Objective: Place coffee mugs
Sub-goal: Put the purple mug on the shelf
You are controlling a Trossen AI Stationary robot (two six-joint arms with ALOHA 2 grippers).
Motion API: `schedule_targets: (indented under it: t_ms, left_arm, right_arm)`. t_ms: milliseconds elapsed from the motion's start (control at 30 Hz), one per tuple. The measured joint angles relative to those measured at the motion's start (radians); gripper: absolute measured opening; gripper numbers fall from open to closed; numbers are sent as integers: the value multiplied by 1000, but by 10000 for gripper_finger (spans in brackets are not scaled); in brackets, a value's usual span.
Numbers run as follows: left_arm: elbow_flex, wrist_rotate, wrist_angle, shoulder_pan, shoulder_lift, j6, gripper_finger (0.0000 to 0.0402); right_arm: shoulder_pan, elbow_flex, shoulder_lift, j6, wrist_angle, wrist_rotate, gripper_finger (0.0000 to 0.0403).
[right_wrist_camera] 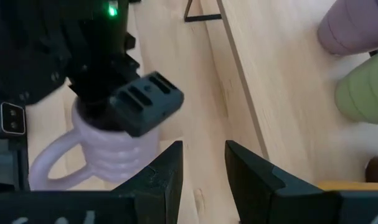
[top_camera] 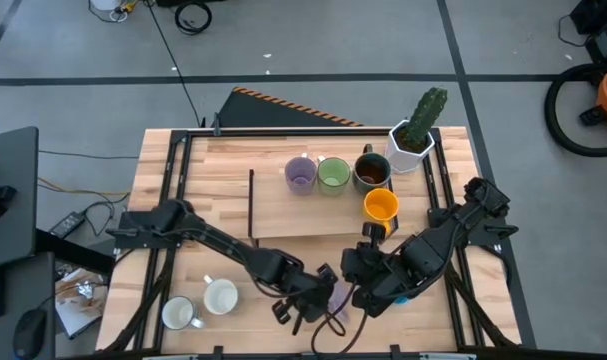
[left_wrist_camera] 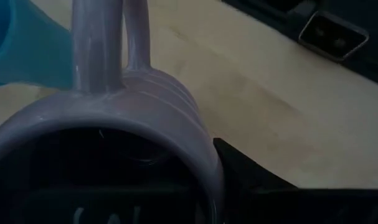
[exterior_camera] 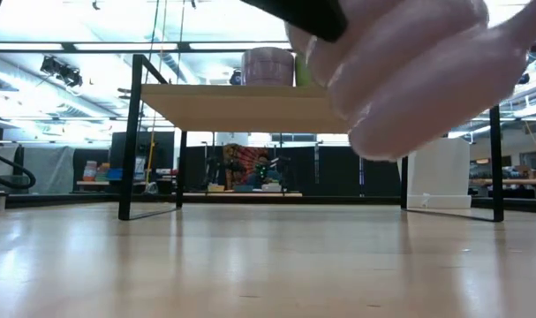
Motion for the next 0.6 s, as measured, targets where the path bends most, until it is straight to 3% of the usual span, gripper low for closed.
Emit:
schedule_targets:
  t_ms: [300, 600]
  left_arm:
    - [47, -47, -49, 17, 63, 42, 46]
    - [48, -20, -117, 23, 95, 53, 46]
  right_arm:
    - [38, 0, 0, 35, -12, 42, 125]
    - [46, 0, -1, 56, -19, 50, 125]
